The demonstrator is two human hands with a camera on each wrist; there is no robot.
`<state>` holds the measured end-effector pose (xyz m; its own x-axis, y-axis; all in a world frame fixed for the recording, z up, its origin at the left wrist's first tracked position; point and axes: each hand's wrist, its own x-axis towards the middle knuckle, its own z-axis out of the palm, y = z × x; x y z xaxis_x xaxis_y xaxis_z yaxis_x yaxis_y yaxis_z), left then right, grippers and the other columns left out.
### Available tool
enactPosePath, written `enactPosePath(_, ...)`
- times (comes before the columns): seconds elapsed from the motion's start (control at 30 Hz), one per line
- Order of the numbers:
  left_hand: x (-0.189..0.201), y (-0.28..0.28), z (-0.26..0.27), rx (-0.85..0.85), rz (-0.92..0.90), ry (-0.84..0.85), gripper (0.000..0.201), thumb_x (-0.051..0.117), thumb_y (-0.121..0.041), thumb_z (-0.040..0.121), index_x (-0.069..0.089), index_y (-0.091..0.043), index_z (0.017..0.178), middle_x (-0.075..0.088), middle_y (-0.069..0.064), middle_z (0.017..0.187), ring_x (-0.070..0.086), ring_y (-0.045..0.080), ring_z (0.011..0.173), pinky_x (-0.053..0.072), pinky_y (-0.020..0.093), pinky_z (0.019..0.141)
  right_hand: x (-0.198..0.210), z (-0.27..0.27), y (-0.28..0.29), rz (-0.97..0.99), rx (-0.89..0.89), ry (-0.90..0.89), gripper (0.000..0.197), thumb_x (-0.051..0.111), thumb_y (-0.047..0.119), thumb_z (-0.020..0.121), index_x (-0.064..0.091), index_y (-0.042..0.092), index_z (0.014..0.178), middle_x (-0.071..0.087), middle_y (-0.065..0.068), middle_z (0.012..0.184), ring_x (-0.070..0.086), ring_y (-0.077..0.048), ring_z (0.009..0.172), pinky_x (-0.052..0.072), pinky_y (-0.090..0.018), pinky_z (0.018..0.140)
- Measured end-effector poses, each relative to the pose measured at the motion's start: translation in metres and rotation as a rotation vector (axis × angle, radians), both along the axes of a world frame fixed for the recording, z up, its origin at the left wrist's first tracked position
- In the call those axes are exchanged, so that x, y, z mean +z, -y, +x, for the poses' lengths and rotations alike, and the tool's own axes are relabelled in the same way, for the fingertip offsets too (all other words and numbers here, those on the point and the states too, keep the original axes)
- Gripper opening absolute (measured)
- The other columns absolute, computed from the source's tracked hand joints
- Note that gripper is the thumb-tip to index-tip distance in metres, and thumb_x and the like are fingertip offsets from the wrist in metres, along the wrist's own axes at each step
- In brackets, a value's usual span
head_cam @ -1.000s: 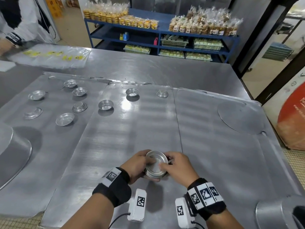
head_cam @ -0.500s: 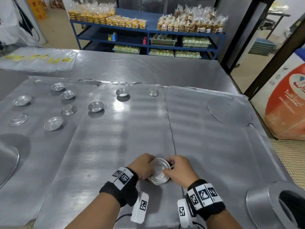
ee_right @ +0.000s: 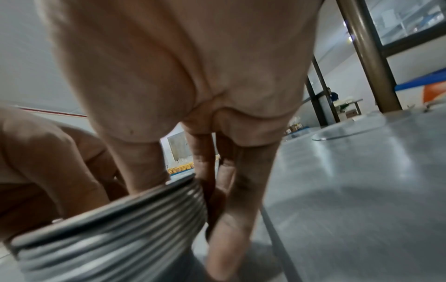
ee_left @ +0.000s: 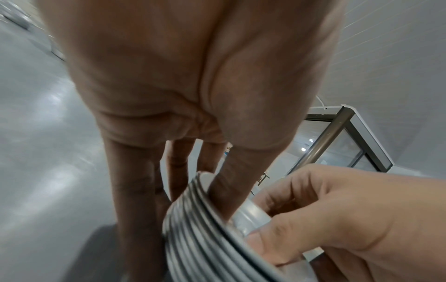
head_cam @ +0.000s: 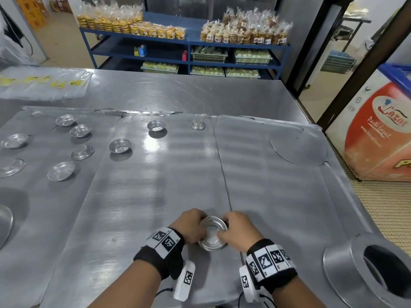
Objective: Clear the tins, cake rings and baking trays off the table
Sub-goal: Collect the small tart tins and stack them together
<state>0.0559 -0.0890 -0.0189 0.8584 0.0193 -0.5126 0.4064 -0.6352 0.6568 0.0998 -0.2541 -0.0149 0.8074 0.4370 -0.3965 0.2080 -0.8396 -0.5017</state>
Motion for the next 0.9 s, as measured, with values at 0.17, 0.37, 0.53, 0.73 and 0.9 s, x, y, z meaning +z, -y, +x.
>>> enactPosePath(0.17,0.000,-0.022,0.000,0.055,-0.103,-0.025,0.038,0.063,-0.013,0.090,0.062,-0.012,0.128,0.066,0.005,0.111,0.070,0.025,0.087,0.063,0.040,0.079,0.017,-0.006,-0.017,-0.157,0.067,0.228,0.042,0.061,0.035,0.091,0.061,0.018,0.129,0.059,-0.004,0.125,0.048,-0.026,0.121,0.045,-0.035,0.100)
enactPosePath(0.37,0.005,-0.079,0.001,0.032,0.000,0.055,0.038,0.063,-0.015,0.094,0.060,-0.012,0.131,0.066,0.009,0.122,0.062,0.019,0.090,0.057,0.030,0.076,0.044,-0.015,-0.075,0.019,0.067,0.216,0.046,0.065,0.034,0.090,0.060,0.017,0.132,0.062,-0.002,0.128,0.057,-0.018,0.118,0.048,-0.031,0.099)
enactPosePath(0.53,0.012,-0.137,0.002,0.020,0.149,0.097,0.038,0.065,-0.021,0.093,0.061,-0.015,0.131,0.068,0.006,0.123,0.064,0.019,0.108,0.048,0.024,0.085,0.053,-0.014,-0.142,0.115,0.048,0.149,0.047,0.069,0.034,0.087,0.063,0.013,0.128,0.067,-0.005,0.121,0.064,-0.019,0.110,0.052,-0.034,0.098)
enactPosePath(0.73,0.014,-0.207,0.018,0.115,0.329,0.150,0.045,0.063,-0.026,0.094,0.057,-0.013,0.136,0.063,0.009,0.132,0.058,0.026,0.121,0.047,0.030,0.098,0.041,0.021,-0.218,0.171,-0.040,0.125,0.045,0.072,0.033,0.084,0.064,0.012,0.123,0.066,-0.008,0.120,0.065,-0.022,0.108,0.053,-0.036,0.097)
enactPosePath(0.9,0.008,-0.258,0.053,0.199,0.486,0.142,0.055,0.062,-0.029,0.092,0.048,-0.017,0.144,0.050,0.016,0.142,0.042,0.037,0.133,0.042,0.041,0.105,0.025,0.071,-0.272,0.105,-0.061,0.188,0.044,0.068,0.029,0.084,0.062,0.013,0.125,0.065,-0.008,0.124,0.062,-0.024,0.113,0.052,-0.033,0.094)
